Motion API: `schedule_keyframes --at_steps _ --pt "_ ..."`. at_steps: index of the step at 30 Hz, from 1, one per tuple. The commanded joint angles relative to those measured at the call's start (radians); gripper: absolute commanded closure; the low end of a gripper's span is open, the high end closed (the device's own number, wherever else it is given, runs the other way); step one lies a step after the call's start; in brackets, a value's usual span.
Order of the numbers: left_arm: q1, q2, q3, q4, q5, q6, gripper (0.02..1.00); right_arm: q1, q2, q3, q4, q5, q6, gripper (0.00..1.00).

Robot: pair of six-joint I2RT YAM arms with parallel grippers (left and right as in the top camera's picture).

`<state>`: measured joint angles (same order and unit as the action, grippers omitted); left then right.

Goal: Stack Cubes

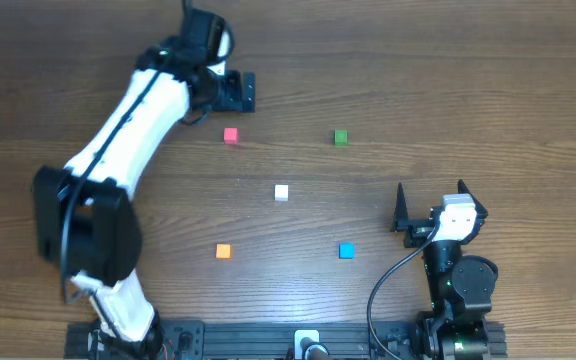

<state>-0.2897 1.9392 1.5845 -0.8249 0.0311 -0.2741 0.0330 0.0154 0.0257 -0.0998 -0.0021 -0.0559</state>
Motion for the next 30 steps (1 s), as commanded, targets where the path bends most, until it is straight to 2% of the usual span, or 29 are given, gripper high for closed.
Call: schedule_keyframes --at_steps 1,10,24,30 --pt "-0.015 0.107 0.026 -0.006 0.017 -0.026 0.027 -0.007 -0.01 -0.01 0.003 -0.008 -0.002 0.009" --pt "-0.014 0.19 0.026 -0.011 0.017 -0.025 0.066 -0.007 -0.01 -0.01 0.003 -0.008 -0.002 0.009" --pt "-0.023 0.225 0.026 -0.059 0.009 -0.022 0.073 -0.007 -0.01 -0.01 0.003 -0.008 -0.002 0.009" --pt "-0.025 0.249 0.026 -0.058 -0.003 -0.023 0.137 -0.007 -0.01 -0.01 0.003 -0.008 -0.002 0.007"
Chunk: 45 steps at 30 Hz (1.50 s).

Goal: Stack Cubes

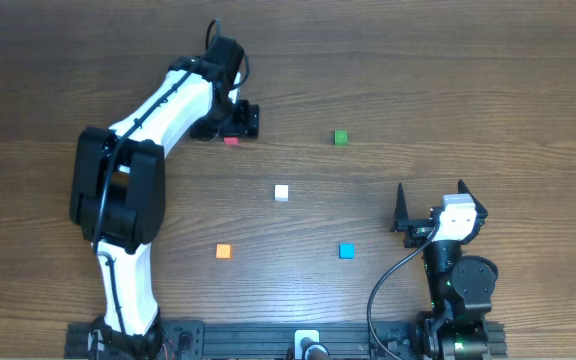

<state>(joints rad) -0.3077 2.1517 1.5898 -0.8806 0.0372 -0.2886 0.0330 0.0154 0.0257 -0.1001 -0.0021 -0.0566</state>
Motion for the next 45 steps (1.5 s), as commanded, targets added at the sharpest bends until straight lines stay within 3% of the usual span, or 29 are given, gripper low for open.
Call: schedule_keyframes --at_steps 1,13,27,32,45 --pt "-0.009 0.038 0.021 -0.003 -0.014 -0.008 0.165 -0.007 -0.01 -0.01 0.003 -0.008 -0.001 0.009" --pt "-0.012 0.038 0.021 -0.004 -0.047 -0.011 0.419 -0.007 -0.01 -0.01 0.003 -0.008 -0.001 0.009" --pt "-0.029 0.038 0.021 -0.004 -0.08 -0.017 0.509 -0.007 -0.01 -0.01 0.003 -0.008 -0.001 0.007" --pt "-0.029 0.037 0.021 -0.005 -0.08 -0.034 0.612 -0.007 -0.01 -0.01 0.003 -0.008 -0.001 0.007" --pt "-0.029 0.037 0.021 -0.012 -0.079 -0.043 0.752 -0.007 -0.01 -0.01 0.003 -0.008 -0.001 0.009"
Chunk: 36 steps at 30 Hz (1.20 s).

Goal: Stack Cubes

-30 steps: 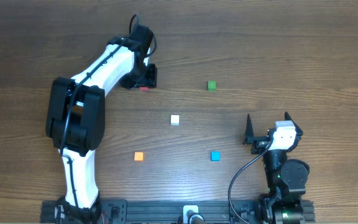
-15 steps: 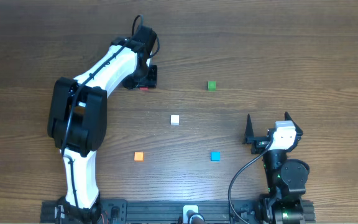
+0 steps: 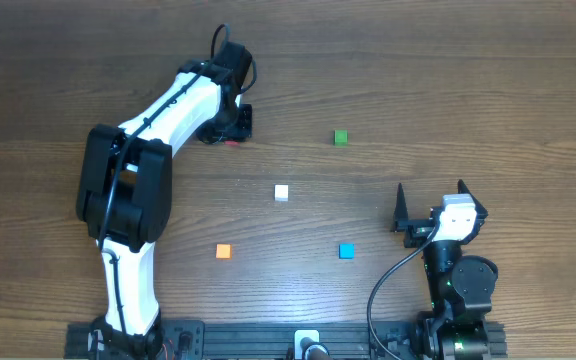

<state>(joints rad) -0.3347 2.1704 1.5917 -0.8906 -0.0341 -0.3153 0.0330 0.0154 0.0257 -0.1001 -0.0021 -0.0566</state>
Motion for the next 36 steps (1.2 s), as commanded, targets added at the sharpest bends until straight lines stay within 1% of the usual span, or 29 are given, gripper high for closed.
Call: schedule_keyframes --at_steps 1,7,11,14,16,18,20,22,26,31,36 --pt "-0.002 0.019 0.019 -0.002 -0.008 -0.021 0.774 -0.007 -0.01 -0.01 0.003 -0.008 -0.001 0.007" --pt "-0.003 0.006 0.019 -0.005 0.017 -0.044 0.901 -0.007 -0.01 -0.01 0.003 -0.008 -0.001 0.007" --pt "-0.012 -0.055 0.019 -0.042 0.055 -0.147 0.976 -0.007 -0.01 -0.01 0.003 -0.008 -0.001 0.009" --pt "-0.052 -0.13 0.019 -0.074 0.071 -0.212 0.978 -0.007 -0.01 -0.01 0.003 -0.008 -0.001 0.007" --pt "-0.095 -0.176 0.019 -0.086 0.063 -0.218 0.978 -0.007 -0.01 -0.01 0.003 -0.008 -0.001 0.007" --pt "-0.153 -0.216 0.019 -0.088 0.03 -0.235 0.978 -0.007 -0.01 -0.01 0.003 -0.008 -0.001 0.007" --pt "-0.222 -0.242 0.018 -0.095 -0.021 -0.275 0.98 -0.007 -0.01 -0.01 0.003 -0.008 -0.001 0.009" --pt "-0.273 -0.248 0.018 -0.11 -0.047 -0.311 0.978 -0.007 -0.01 -0.01 0.003 -0.008 -0.001 0.007" --pt "-0.362 -0.248 0.0 -0.143 -0.069 -0.401 0.978 -0.007 -0.01 -0.01 0.003 -0.008 -0.001 0.007" --pt "-0.421 -0.248 -0.03 -0.151 -0.069 -0.474 0.978 -0.007 -0.01 -0.01 0.003 -0.008 -0.001 0.009" --pt "-0.428 -0.248 -0.074 -0.148 -0.069 -0.486 0.978 -0.007 -0.01 -0.01 0.003 -0.008 -0.001 0.007"
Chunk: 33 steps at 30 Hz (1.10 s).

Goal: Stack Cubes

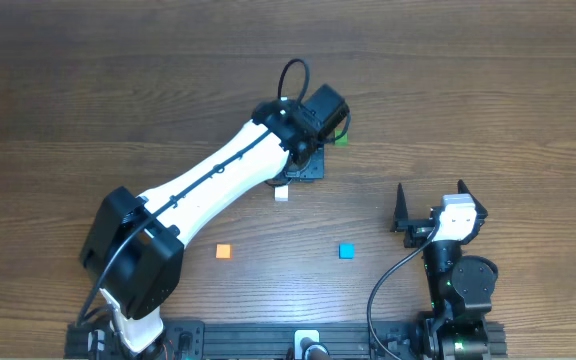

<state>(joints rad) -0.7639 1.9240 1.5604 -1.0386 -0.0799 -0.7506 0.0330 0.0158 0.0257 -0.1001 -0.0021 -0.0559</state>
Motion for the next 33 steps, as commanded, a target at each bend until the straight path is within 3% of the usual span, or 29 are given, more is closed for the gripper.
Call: schedule_keyframes --at_steps 1,33 --pt "0.004 -0.002 -0.054 0.003 -0.027 -0.051 0.978 -0.007 -0.01 -0.01 0.003 -0.008 -0.002 0.007" --pt "0.026 0.008 -0.22 0.153 -0.023 -0.051 0.978 -0.007 -0.01 -0.01 0.003 -0.008 -0.002 0.007"
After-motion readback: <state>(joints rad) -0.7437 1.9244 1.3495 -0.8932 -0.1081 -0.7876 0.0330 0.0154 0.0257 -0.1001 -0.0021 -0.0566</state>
